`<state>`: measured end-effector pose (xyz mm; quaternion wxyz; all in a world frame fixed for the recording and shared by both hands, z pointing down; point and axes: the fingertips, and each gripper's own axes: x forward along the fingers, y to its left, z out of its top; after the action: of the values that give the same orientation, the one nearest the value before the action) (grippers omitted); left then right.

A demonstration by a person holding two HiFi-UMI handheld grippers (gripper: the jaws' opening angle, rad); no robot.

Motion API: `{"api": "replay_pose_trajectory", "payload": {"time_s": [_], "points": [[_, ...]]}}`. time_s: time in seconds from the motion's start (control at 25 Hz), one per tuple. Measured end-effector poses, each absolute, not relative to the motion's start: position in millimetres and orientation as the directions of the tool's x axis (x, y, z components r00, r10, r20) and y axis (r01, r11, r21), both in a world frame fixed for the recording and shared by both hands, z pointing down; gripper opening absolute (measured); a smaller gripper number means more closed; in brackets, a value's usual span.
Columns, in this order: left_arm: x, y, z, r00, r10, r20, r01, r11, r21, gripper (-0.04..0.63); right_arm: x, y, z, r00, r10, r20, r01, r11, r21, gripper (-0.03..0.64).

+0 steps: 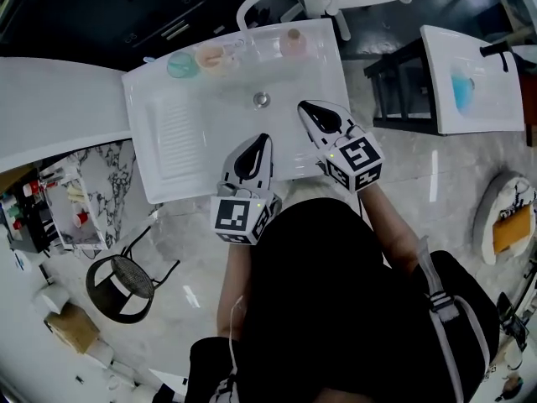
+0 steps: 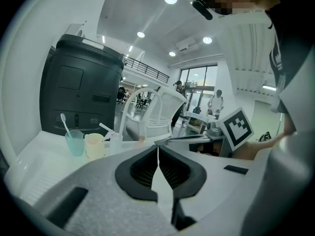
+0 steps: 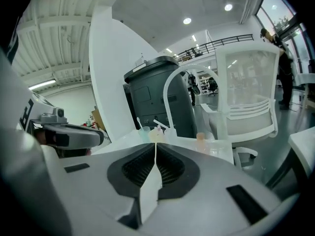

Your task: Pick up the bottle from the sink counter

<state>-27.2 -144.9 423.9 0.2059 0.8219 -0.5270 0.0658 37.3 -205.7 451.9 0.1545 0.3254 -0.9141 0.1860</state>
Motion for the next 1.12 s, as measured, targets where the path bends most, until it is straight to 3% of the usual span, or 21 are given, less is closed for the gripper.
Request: {"api": "replay_pose_trajectory", "payload": {"time_s": [1.12], "points": [[-33,-160,459,0.407,-0.828,0.385,-0.903,-0.300,0.309,0.020,49,-281,525,-0.651,-0.593,0.473,-0.730,0.660,-0.177,0.034]]}}
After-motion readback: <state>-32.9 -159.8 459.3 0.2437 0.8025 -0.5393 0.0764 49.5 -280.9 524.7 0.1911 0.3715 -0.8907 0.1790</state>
